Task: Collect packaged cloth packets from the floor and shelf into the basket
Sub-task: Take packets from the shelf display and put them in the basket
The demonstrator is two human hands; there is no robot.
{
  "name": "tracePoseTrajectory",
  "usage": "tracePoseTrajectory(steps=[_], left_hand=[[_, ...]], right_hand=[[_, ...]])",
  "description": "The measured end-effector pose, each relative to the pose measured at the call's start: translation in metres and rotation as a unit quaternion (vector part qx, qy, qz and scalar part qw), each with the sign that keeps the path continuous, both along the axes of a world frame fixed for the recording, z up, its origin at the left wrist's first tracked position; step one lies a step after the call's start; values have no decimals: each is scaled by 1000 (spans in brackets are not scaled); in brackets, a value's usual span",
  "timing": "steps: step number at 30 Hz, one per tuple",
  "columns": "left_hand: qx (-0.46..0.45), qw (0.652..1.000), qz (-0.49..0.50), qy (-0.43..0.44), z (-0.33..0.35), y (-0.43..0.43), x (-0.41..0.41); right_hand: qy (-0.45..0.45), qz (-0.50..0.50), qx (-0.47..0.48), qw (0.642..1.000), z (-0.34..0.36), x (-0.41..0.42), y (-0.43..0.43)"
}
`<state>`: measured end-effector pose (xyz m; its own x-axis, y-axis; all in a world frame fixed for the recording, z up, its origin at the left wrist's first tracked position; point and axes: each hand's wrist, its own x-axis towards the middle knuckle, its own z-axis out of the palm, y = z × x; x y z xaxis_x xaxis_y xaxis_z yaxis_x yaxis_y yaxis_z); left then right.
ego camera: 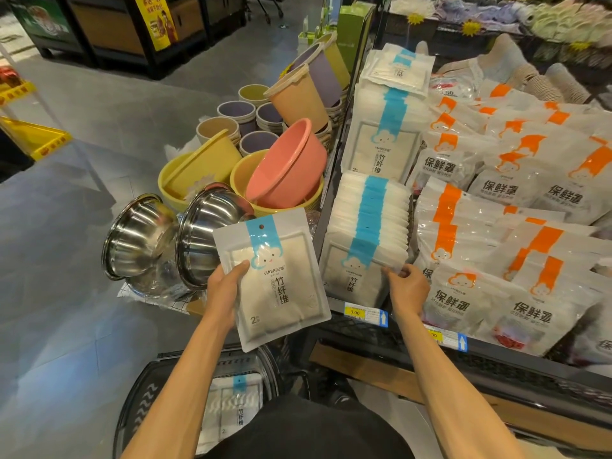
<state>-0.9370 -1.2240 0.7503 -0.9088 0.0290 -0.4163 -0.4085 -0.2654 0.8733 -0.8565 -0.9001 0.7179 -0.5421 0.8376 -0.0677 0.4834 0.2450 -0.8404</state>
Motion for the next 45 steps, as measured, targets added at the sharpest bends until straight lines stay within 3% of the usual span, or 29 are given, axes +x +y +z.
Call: tracePoseTrajectory(steps=[9,15,19,22,31,35,40,45], left_hand=[[0,1000,-12,3,4,4,6],[-2,999,-45,22,8,12,10],[-23,992,-105,59,12,18,12],[-59,978,-170,103,20,28,16],[-134,919,-310,205,44,67,29],[-143,903,-325,240,47,83,34],[-85,904,-330,257,57,94,36],[-61,920,-314,228,56,110,26]], right_hand=[[21,33,-1,999,17,10,0],[-90,133,64,985,33,24,6],[-188,210,124,951,63,25,10],[-258,277,193,905,96,23,9],[-215,383,348,828,186,19,-24],[-235,416,320,818,192,16,-30],[-244,446,249,824,200,12,-25],[-246,428,250,833,209,4,-11]])
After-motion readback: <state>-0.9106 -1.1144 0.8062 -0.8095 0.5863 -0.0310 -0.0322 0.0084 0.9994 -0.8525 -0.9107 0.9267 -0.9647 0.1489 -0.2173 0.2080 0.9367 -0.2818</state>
